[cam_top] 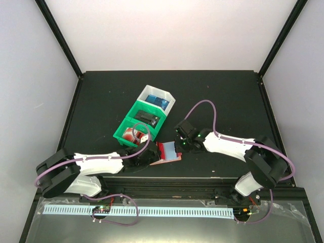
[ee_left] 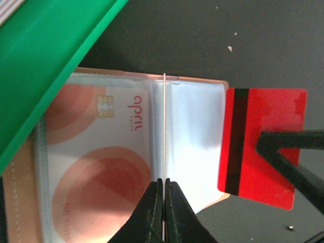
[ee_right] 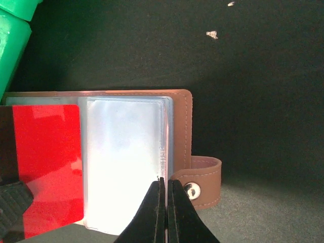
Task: Put the credit cards into the card holder
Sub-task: Insert the credit card into the card holder.
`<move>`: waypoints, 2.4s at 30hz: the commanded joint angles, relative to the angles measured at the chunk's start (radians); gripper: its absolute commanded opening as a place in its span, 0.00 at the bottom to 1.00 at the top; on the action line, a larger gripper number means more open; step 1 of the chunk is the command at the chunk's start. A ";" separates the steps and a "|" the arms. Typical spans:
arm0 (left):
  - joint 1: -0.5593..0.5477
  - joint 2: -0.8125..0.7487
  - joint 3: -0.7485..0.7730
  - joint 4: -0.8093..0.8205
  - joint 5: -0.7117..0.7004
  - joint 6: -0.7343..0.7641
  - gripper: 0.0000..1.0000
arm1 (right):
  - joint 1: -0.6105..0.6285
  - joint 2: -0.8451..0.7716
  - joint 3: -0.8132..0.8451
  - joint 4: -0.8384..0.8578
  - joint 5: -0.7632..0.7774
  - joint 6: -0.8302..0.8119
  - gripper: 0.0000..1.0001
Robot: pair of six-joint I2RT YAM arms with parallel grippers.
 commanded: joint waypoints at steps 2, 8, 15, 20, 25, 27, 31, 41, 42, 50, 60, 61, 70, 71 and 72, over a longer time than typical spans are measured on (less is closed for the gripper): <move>-0.010 0.034 -0.025 0.129 -0.027 -0.087 0.01 | 0.005 0.013 -0.027 0.003 0.028 -0.006 0.01; -0.012 0.046 -0.042 0.161 -0.033 -0.123 0.02 | 0.005 0.010 -0.041 0.018 0.020 0.004 0.01; -0.012 0.072 -0.093 0.269 0.010 -0.184 0.02 | 0.004 0.009 -0.053 0.029 0.016 0.012 0.01; -0.014 0.072 -0.097 0.298 0.010 -0.190 0.02 | 0.004 0.009 -0.059 0.033 0.013 0.015 0.01; -0.014 0.067 -0.132 0.353 0.019 -0.212 0.02 | 0.005 0.009 -0.058 0.038 0.011 0.017 0.01; -0.014 0.062 -0.151 0.388 0.020 -0.214 0.02 | 0.005 0.009 -0.058 0.037 0.011 0.017 0.01; -0.018 0.049 -0.161 0.410 0.019 -0.194 0.02 | 0.005 0.009 -0.057 0.039 0.011 0.017 0.01; -0.023 0.065 -0.184 0.522 0.024 -0.159 0.02 | 0.005 0.006 -0.057 0.041 0.013 0.020 0.01; -0.022 0.064 -0.181 0.521 0.025 -0.155 0.02 | 0.005 0.006 -0.057 0.041 0.013 0.020 0.01; -0.024 0.098 -0.148 0.502 0.037 -0.127 0.02 | 0.005 0.005 -0.057 0.042 0.013 0.018 0.01; -0.023 0.161 -0.111 0.495 0.052 -0.094 0.07 | 0.004 0.003 -0.059 0.044 0.013 0.017 0.01; -0.023 0.163 -0.110 0.495 0.055 -0.095 0.07 | 0.005 0.003 -0.059 0.043 0.013 0.017 0.01; -0.024 0.174 -0.105 0.486 0.062 -0.086 0.14 | 0.004 0.002 -0.060 0.044 0.020 0.019 0.01; -0.024 0.175 -0.099 0.478 0.065 -0.081 0.15 | 0.004 0.003 -0.060 0.044 0.020 0.020 0.01; -0.024 0.174 -0.094 0.474 0.070 -0.072 0.17 | 0.004 0.002 -0.058 0.044 0.020 0.020 0.01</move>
